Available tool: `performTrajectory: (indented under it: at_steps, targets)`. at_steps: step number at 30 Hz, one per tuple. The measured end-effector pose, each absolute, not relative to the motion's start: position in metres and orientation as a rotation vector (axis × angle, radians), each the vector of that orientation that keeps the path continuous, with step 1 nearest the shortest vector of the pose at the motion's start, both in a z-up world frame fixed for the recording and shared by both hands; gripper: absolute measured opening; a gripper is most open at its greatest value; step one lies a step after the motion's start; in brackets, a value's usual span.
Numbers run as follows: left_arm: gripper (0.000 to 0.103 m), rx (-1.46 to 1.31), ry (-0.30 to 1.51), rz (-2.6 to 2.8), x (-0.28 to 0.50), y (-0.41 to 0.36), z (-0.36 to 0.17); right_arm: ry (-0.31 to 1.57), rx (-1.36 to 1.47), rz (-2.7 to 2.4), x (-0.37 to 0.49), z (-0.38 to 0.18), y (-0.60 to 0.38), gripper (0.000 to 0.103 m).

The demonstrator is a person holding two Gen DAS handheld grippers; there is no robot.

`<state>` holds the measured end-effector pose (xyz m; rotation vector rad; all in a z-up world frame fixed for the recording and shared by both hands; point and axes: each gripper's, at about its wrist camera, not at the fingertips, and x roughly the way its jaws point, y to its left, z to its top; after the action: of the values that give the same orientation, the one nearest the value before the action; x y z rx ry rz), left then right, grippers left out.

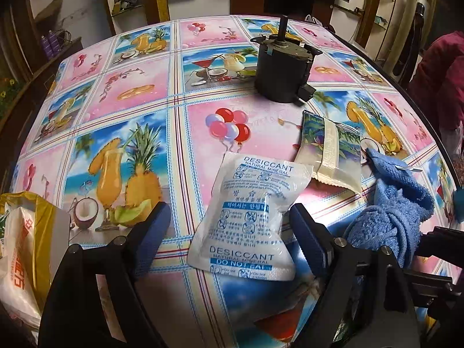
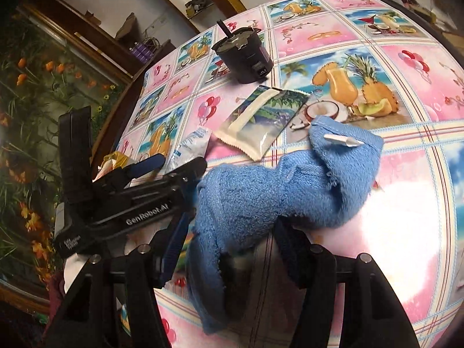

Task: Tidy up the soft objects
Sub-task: 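Grasp the white desiccant packet with left gripper while right gripper lifts the blue towel, then place the desiccant packet in the box with left gripper while right gripper drops the blue towel there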

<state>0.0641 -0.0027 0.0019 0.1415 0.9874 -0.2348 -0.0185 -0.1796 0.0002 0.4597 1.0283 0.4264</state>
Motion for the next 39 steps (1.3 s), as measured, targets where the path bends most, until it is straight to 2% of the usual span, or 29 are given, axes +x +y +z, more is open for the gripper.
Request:
performTrajectory:
  at_steps: [3,4,5,6,7,8,15,26,32,39]
  targets:
    - [0.085,0.114,0.977,-0.219,0.072,0.000,0.001,1.014,0.473,0.393,-0.012,0.000,-0.180,0.061]
    - [0.079,0.111,0.974,-0.212,0.072,0.001,0.001,1.012,0.471,0.384,-0.012,-0.001,-0.179,0.061]
    - [0.059,0.114,0.972,-0.214,0.070,0.000,0.003,1.005,0.451,0.382,-0.010,-0.002,-0.177,0.061]
    - [0.045,0.120,0.978,-0.224,0.068,-0.001,0.007,0.993,0.423,0.387,-0.010,-0.001,-0.175,0.060]
    - [0.037,0.123,0.996,-0.223,0.068,-0.002,0.009,0.986,0.390,0.389,-0.010,0.000,-0.171,0.053]
    - [0.034,0.111,1.016,-0.229,0.067,-0.003,0.010,0.989,0.368,0.398,-0.011,-0.002,-0.168,0.045]
    - [0.033,-0.101,1.019,-0.305,0.033,0.024,0.026,0.938,0.405,0.471,-0.021,0.003,-0.171,0.041]
    - [0.033,-0.422,0.787,-0.281,-0.083,0.125,0.102,0.838,0.394,0.550,-0.048,0.047,-0.160,0.041]
    - [0.033,-0.496,0.728,-0.106,-0.116,0.201,0.108,0.787,0.336,0.630,-0.059,0.076,-0.125,0.041]
    - [0.033,-0.518,0.713,0.020,-0.132,0.250,0.096,0.732,0.272,0.745,-0.058,0.117,-0.065,0.041]
